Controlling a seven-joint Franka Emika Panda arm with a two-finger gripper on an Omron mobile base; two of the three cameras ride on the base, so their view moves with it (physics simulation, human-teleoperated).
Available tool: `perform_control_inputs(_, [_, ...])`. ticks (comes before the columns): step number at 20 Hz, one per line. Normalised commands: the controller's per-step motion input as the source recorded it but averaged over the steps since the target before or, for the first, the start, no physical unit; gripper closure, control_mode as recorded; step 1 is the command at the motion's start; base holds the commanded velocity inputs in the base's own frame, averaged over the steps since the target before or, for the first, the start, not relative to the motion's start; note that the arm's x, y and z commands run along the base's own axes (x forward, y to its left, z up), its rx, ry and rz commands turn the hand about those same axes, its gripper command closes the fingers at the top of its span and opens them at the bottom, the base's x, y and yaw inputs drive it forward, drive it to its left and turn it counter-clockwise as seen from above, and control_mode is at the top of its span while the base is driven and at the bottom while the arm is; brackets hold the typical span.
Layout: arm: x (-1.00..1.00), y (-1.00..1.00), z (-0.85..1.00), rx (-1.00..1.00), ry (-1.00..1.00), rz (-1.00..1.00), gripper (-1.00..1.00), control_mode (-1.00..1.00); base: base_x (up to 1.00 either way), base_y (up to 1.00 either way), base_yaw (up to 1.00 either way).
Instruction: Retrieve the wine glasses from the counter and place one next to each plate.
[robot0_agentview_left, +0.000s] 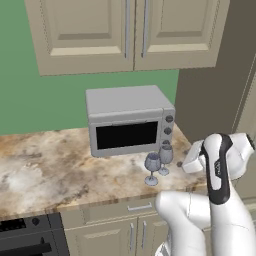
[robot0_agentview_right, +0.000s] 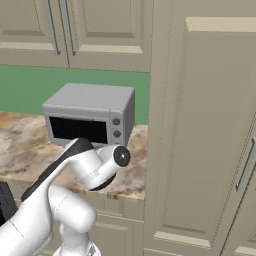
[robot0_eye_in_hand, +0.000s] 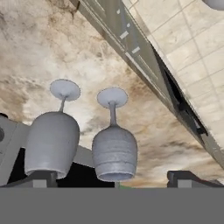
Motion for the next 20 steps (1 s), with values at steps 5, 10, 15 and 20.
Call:
perform_control_inputs(5, [0.1, -0.29, -0.36, 0.16, 0.12, 0.0, -1.0, -1.0, 0.0, 0.0, 0.0])
perform_control_inputs(10, [0.19, -0.07, -0.4, 0.12, 0.09, 0.0, -1.0, -1.0, 0.0, 0.0, 0.0])
perform_control_inputs(15, [0.27, 0.0, -0.38, 0.06, 0.1, 0.0, -1.0, -1.0, 0.0, 0.0, 0.0])
perform_control_inputs(20, [0.26, 0.0, -0.06, 0.0, 0.04, 0.0, -1.0, -1.0, 0.0, 0.0, 0.0])
